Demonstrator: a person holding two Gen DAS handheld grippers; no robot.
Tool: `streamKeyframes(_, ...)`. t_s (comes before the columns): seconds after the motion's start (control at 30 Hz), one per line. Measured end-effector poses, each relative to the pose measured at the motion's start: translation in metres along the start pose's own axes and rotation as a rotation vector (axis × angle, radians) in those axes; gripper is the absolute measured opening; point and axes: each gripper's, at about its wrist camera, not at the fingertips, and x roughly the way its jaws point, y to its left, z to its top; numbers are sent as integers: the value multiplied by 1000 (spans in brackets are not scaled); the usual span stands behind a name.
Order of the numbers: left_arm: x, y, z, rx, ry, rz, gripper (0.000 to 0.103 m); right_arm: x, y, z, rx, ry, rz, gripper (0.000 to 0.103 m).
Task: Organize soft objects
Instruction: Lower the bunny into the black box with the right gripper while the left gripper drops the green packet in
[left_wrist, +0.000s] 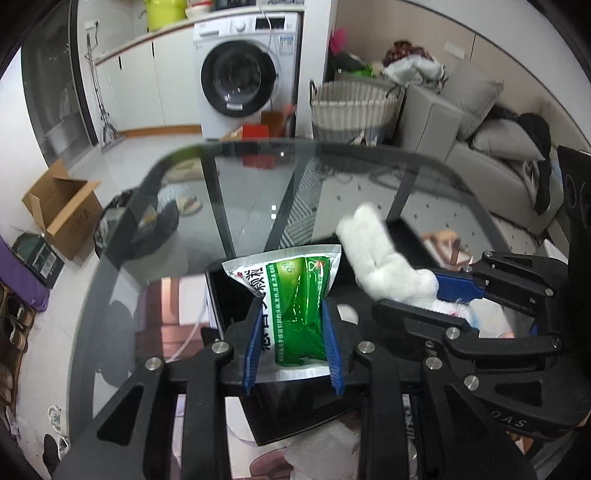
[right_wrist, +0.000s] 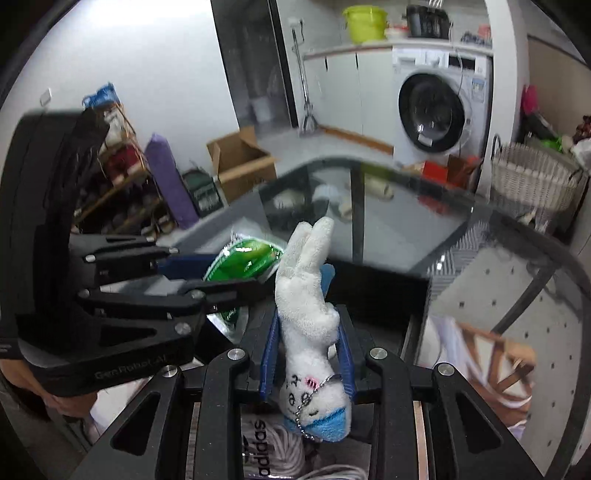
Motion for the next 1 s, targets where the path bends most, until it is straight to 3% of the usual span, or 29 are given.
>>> streamKeyframes(0.2,12,-19,-13,105,69,2,28,16,1,-19,11,87,-20,28)
streamKeyframes(0.3,12,-19,-14,105,85,-10,29,16,1,-22,40,135,8,28)
streamKeyframes(0.67,14,-13,-7,119,125,-33,29,28,5,-13,-48,142,-77,30)
streamKeyframes(0.87,12,-15,-10,159,138,-36,33,23,8,-15,-5,218,-29,33)
streamKeyframes(1.0,6,-13,-9,158,135,-25,44,13,9,-16,11,209,-62,41)
